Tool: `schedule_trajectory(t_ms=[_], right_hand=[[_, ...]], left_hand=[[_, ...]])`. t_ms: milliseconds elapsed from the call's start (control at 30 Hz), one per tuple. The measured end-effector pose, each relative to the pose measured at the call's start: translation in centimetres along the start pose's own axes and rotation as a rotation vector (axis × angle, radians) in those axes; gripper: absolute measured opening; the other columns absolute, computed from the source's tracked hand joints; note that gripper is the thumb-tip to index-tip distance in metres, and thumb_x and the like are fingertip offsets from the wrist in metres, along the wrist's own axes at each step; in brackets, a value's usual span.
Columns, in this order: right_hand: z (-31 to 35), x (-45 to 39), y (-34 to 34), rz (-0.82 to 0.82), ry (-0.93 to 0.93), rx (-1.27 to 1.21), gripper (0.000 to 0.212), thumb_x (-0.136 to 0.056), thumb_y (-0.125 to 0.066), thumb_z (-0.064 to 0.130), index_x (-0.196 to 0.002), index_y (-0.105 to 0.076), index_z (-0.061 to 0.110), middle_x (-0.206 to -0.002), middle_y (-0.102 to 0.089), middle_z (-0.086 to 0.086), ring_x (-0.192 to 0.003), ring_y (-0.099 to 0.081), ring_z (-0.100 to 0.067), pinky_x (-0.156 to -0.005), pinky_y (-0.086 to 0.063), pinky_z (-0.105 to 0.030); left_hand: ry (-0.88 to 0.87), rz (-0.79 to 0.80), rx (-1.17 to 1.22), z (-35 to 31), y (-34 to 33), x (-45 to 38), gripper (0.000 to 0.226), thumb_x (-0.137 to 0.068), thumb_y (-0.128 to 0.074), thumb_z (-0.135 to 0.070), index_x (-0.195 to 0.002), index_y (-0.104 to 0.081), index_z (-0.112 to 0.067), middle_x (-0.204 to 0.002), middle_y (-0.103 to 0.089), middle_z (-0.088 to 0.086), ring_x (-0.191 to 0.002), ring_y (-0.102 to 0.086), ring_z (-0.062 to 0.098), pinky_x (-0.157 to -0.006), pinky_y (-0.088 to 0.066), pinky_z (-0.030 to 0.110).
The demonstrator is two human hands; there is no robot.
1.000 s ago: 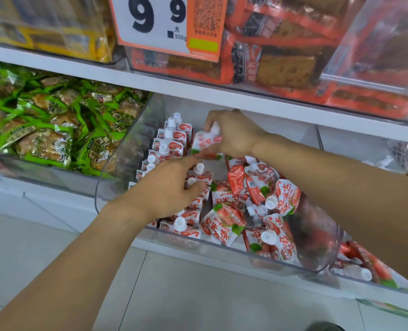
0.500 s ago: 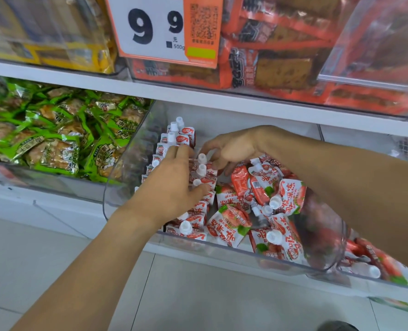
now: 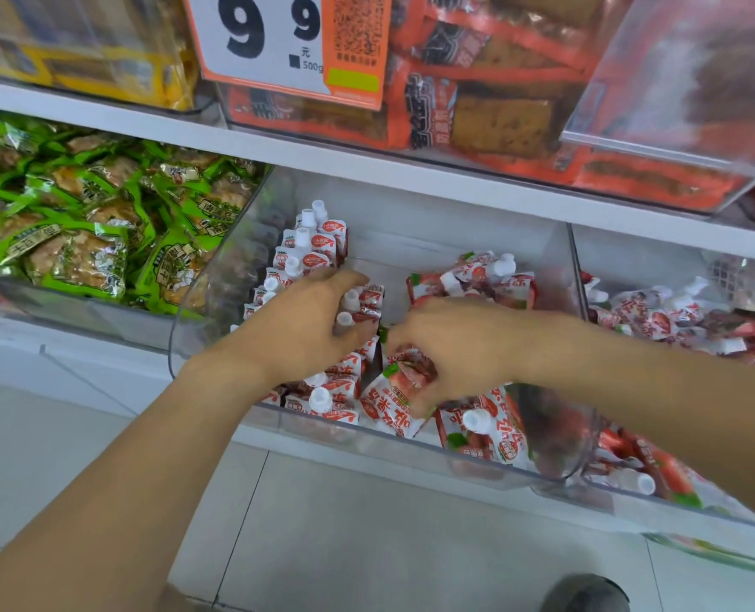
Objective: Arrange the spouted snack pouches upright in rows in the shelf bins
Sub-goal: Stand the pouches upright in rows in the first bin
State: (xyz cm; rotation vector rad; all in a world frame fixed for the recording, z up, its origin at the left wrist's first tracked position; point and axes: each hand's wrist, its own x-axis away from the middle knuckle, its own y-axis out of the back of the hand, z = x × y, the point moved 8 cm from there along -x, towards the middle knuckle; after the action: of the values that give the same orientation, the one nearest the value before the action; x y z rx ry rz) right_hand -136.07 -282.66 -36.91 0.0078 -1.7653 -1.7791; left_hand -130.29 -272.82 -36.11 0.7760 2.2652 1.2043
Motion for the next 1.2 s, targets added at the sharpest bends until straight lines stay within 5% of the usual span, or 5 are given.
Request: schedule_trajectory(t_ms=[433,600,800,900,1200], right_hand=[[-2.1,3.3,2.4,-0.281,-0.022,-0.207,0.034,-0.079,-0.077,0.026,-0.108,-0.059,0.021,-0.101,-0.049,0.004,-0.095,-0.052,-0.015,-0.081,-0.043,-0.033],[-3.8,5.8,3.0,-0.482,-0.171,-0.929,0.038,-0.075,-0.082,0.028,-0.100,-0.058,0.014,-0.097,-0.067,-0.008,-0.082,-0.070,-0.027,-0.075,-0.058,-0.044],[-2.9,7.5,1.8,-0.085,-0.082,-0.338,0.051,-0.079,-0.078,0.022,-0.124,-0.057,0.027,-0.117,-0.062,0.009,-0.105,-0.060,-0.007,-0.089,-0.052,-0.026],[-1.3,6.8,-0.8,0.111,0.031,-0.006,0.061,-0.069,-0.083,0.032,-0.125,-0.058,0.035,-0.110,-0.057,0.006,-0.106,-0.048,-0.015,-0.086,-0.049,-0.038],[-2.6,8.2,4.1,-0.280,0.039,-0.467,0.040,-0.071,-0.081,0.045,-0.099,-0.064,0.024,-0.095,-0.066,0.010,-0.089,-0.062,-0.007,-0.078,-0.052,-0.029]], left_hand=[[-0.019,-0.157,0.032,-4.2,3.2,3.9,0.052,-0.082,-0.053,-0.064,-0.111,-0.066,-0.023,-0.105,-0.067,-0.011,-0.099,-0.060,0.006,-0.083,-0.044,0.016],[0.160,-0.087,0.528,-4.0,2.1,3.7,0.036,-0.066,-0.071,-0.053,-0.091,-0.064,-0.029,-0.086,-0.072,-0.009,-0.078,-0.070,0.011,-0.072,-0.057,0.026],[0.137,-0.156,0.366,-3.5,2.8,3.5,0.013,-0.081,-0.073,-0.032,-0.075,-0.064,-0.024,-0.066,-0.067,-0.008,-0.055,-0.057,0.004,-0.056,-0.047,0.017],[0.146,-0.224,0.261,-3.5,4.0,3.5,0.016,-0.083,-0.070,-0.032,-0.073,-0.059,-0.025,-0.059,-0.059,-0.007,-0.051,-0.051,0.003,-0.051,-0.038,0.010],[0.233,-0.353,0.309,-1.6,4.9,3.4,0.021,-0.082,-0.070,-0.039,-0.093,-0.061,-0.023,-0.074,-0.065,-0.011,-0.061,-0.057,-0.005,-0.054,-0.041,0.006]])
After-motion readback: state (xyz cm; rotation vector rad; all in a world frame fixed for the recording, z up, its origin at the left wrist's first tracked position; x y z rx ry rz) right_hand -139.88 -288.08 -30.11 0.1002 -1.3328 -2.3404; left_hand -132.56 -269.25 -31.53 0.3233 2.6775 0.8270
